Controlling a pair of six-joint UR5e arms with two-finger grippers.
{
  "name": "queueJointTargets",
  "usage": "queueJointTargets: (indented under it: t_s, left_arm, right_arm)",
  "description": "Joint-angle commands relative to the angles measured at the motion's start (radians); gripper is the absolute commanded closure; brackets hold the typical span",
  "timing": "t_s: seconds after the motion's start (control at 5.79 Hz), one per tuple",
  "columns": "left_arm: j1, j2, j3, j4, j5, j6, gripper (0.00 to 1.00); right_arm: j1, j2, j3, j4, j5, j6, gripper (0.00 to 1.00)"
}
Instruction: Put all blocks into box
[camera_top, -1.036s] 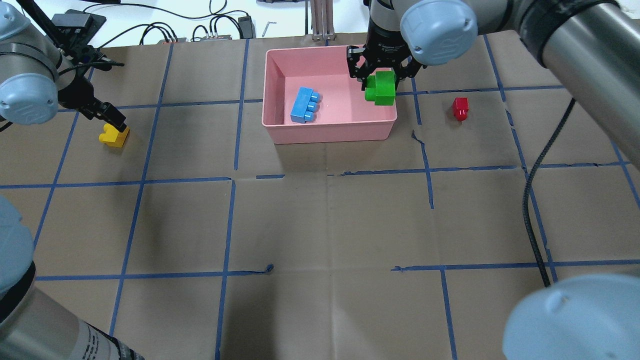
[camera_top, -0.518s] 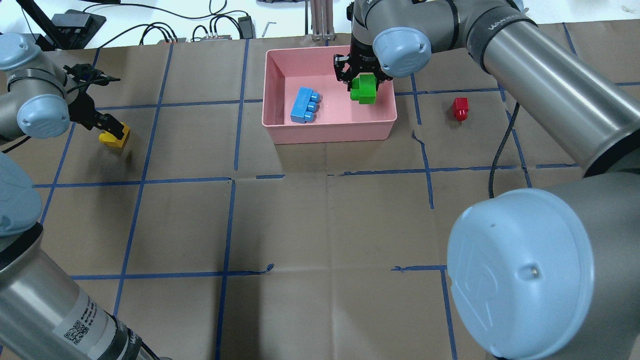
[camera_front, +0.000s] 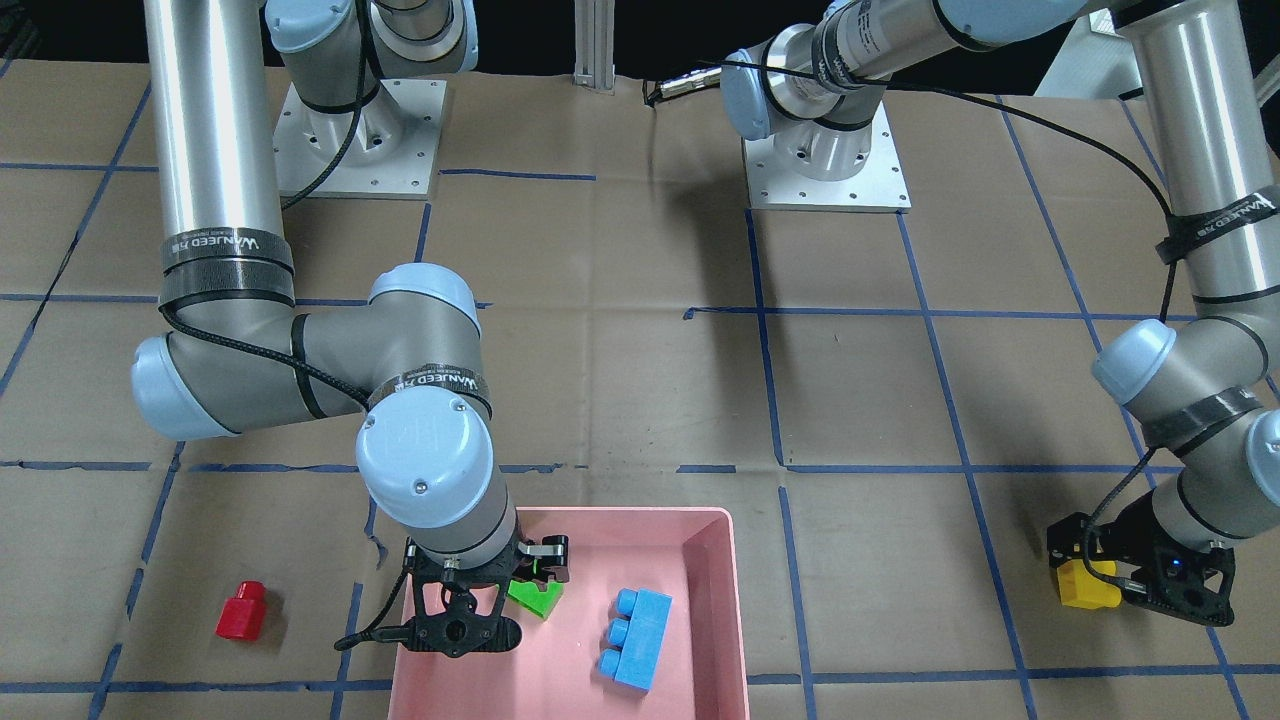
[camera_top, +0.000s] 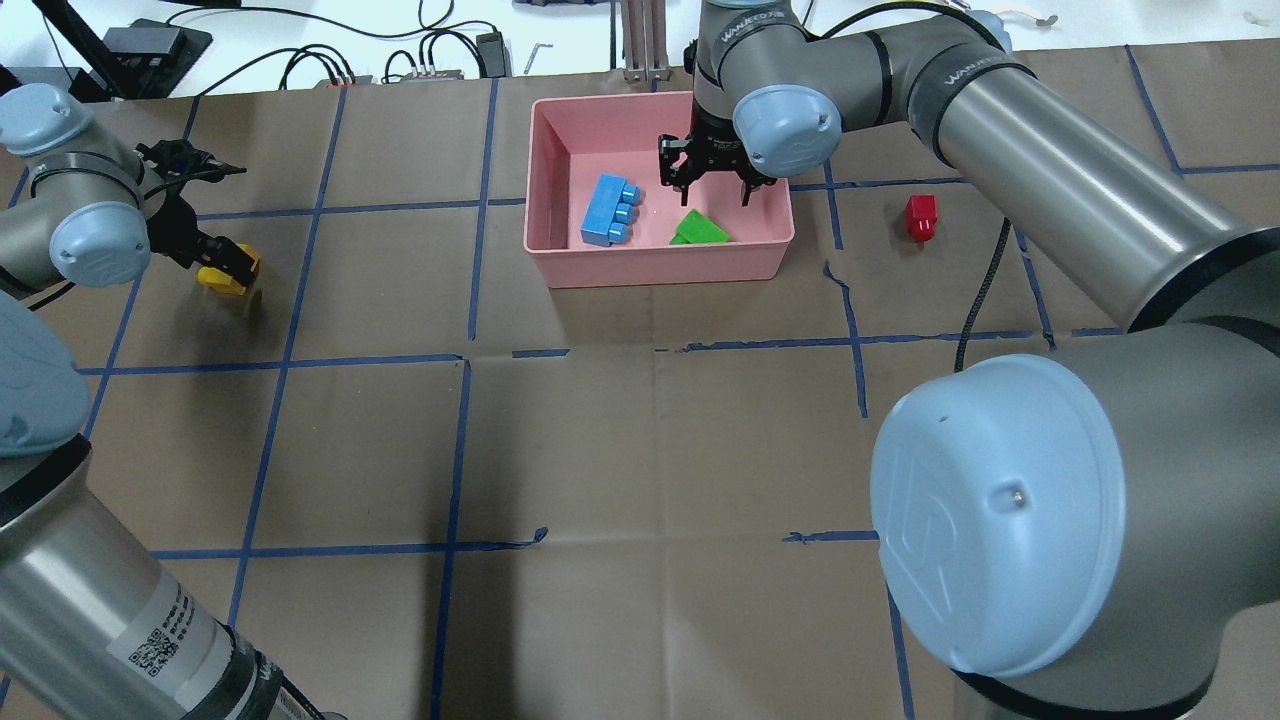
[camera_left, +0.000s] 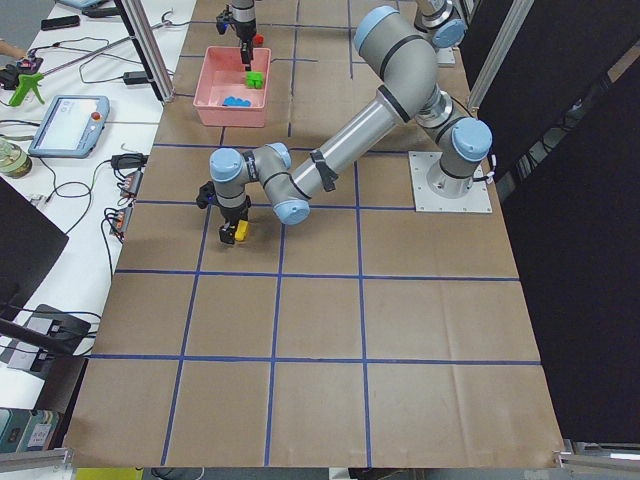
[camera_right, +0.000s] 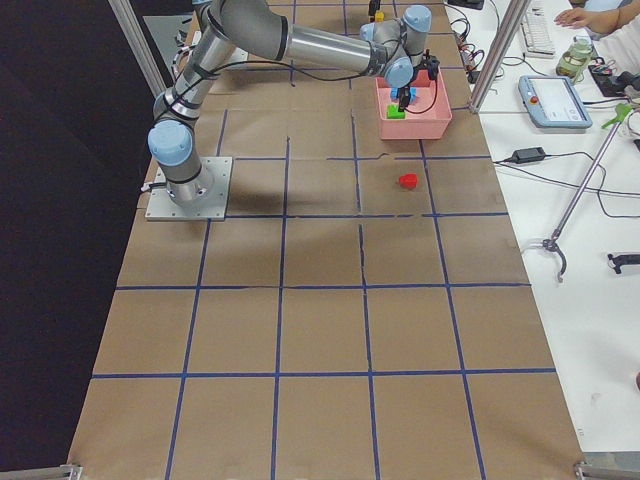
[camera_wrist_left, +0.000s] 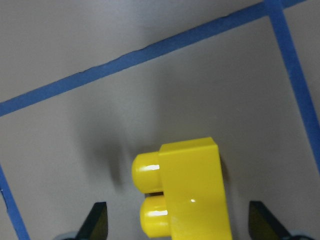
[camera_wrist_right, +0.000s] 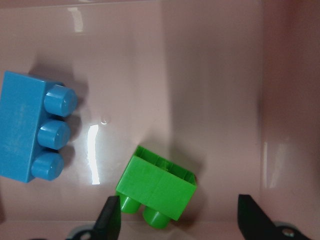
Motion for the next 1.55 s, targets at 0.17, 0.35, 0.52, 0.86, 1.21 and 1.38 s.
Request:
queueJointTargets:
  t_s: [0.17,0.35,0.52,0.86,1.21,1.38]
  left_arm:
    - [0.0,-0.005,0.0,0.001,0.0,0.003,0.67]
    - [0.0,-0.003,0.0,-0.001,0.0,0.003,0.89]
    - [0.0,0.017,0.0,-0.008,0.0,0.003,0.95]
    - [-0.097,0.114,-0.003,-0.106,-0.014,0.003,0.95]
    - [-0.3,0.196,0.0,-0.116,0.002,0.0,0.99]
    - [-0.334,0.214,0.0,-0.133,-0.007,0.0,1.0]
  right_arm:
    - [-0.01,-0.05,-0.061,0.041,-0.004,-0.015,0.0]
    - [-0.036,-0.104,-0.065,0.133,-0.009,-0.017,0.0]
    - [-0.097,-0.162,-0.053,0.178,-0.009,-0.082,0.0]
    - [-0.233,-0.222,-0.044,0.291,-0.012,-0.194,0.01]
    - [-0.373,-0.221,0.023,0.275,-0.003,-0.353,0.01]
    - [-0.392,-0.216,0.116,0.205,-0.002,-0.407,0.01]
